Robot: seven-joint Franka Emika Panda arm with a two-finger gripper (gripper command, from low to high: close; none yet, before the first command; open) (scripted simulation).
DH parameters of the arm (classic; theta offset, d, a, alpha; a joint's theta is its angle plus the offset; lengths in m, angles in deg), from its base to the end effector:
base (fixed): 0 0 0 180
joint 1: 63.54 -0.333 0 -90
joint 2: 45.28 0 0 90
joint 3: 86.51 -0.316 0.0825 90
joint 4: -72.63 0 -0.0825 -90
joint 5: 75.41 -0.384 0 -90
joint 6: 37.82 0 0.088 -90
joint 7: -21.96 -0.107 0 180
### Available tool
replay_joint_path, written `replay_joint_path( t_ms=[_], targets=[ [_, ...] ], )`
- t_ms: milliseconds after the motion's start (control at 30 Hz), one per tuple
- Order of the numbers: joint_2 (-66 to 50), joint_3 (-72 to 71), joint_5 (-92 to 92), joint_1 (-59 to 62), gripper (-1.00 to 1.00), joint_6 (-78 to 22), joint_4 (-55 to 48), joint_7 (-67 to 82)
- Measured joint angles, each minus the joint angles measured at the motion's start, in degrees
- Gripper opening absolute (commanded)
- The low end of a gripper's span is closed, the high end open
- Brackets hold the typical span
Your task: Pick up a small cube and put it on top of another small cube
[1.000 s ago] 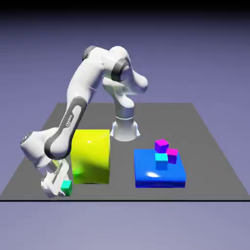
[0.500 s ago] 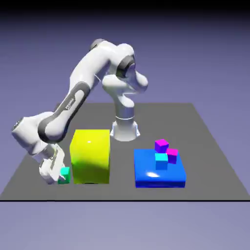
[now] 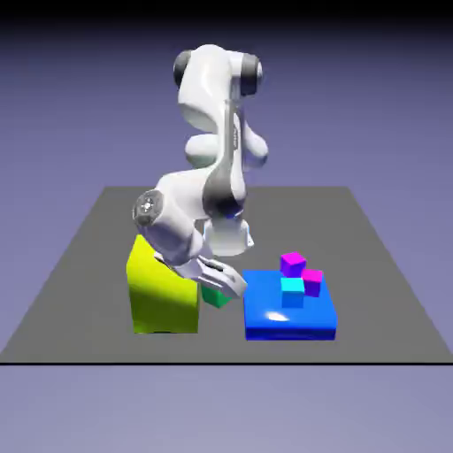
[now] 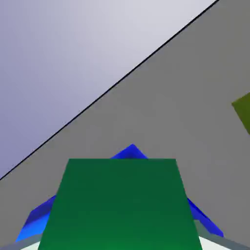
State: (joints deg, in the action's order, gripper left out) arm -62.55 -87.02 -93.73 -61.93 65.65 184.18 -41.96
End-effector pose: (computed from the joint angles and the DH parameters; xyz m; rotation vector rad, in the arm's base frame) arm 0.5603 0.0154 0.3028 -2.4173 1.7999 0.8119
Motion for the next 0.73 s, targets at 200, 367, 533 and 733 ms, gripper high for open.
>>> replay_joint_path(
  t_ms=[200, 367, 533, 733],
  targets=[
    [7.82, -11.90, 9.03, -6.50, -1.00, 1.43, 8.13, 1.93],
    [10.20, -14.80, 10.63, -13.54, -1.00, 3.42, 14.58, 2.87],
    [6.43, -15.04, 10.64, -14.31, 1.00, 13.60, 21.06, 2.91],
    [10.12, -14.81, 10.79, -13.55, 1.00, 3.63, 14.73, 2.82]
  ],
)
